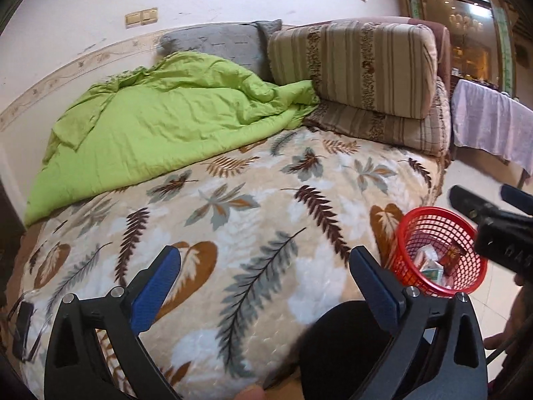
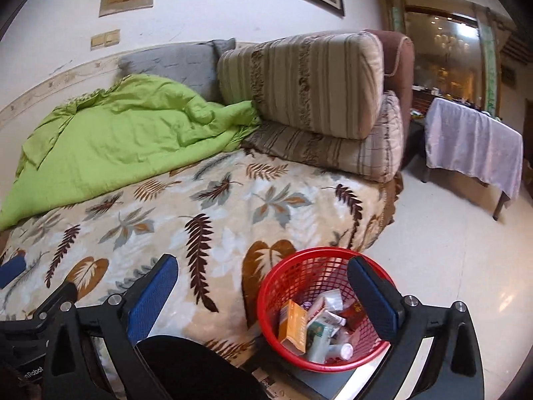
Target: Collect trash
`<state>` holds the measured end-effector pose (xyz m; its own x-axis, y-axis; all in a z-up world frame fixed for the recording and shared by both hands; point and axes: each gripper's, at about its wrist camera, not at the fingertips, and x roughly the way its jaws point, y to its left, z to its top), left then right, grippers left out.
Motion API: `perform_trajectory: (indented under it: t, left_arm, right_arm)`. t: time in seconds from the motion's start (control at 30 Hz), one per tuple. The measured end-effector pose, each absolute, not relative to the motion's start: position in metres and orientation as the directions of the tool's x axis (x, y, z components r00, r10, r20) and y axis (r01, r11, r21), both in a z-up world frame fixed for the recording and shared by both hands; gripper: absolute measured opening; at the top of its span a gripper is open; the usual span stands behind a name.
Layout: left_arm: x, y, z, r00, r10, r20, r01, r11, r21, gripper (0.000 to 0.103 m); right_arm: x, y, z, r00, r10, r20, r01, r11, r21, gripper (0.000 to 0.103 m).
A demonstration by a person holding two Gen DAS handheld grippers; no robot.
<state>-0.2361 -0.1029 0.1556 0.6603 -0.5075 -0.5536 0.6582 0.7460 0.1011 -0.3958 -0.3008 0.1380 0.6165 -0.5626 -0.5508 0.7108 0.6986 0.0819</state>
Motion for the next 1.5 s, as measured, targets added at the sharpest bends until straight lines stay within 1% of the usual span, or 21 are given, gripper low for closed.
perform_trajectory:
  t: [0.1,0.2,0.33,0.47,0.63,1.03,1.5]
  left_arm:
    - [-0.240,-0.099,0.153,0.698,-0.462,-0.546,0.618,0.775,0.133,0.101]
    - [-0.238,-0.100,0.150,0.691,-0.443,-0.571,0.616,0.774,0.145,0.101]
    - [-0.240,-0.103,0.147,0.674,-0.453,-0.584,0.637,0.756,0.148,0.101]
    - [-0.243,-0.111,0.143,0.678,-0.429,-0.596,0.643,0.739,0.199,0.101]
    - [-0.245,-0.115,0.141,0.680,-0.423,-0.599,0.646,0.732,0.218,0.101]
    - [-0.241,-0.111,0.141,0.670,-0.428,-0.607,0.647,0.738,0.194,0.101]
    - [-0.239,-0.107,0.142,0.669,-0.428,-0.607,0.642,0.745,0.183,0.101]
  right_arm:
    - [-0.402,-0.303,0.133,0.620,-0.532,-0.576,0.712,0.690,0.128,0.103]
    - [-0.411,-0.309,0.130,0.633,-0.504,-0.587,0.713,0.675,0.190,0.103]
    - [-0.413,-0.307,0.132,0.607,-0.541,-0.582,0.737,0.657,0.159,0.103]
    - [-0.414,-0.303,0.136,0.603,-0.566,-0.563,0.741,0.658,0.132,0.103]
    - [-0.413,-0.305,0.134,0.593,-0.563,-0.576,0.744,0.656,0.126,0.103]
    - [-0.408,-0.306,0.128,0.576,-0.558,-0.598,0.747,0.655,0.108,0.103]
    - [-0.403,-0.301,0.129,0.569,-0.559,-0.603,0.742,0.666,0.083,0.103]
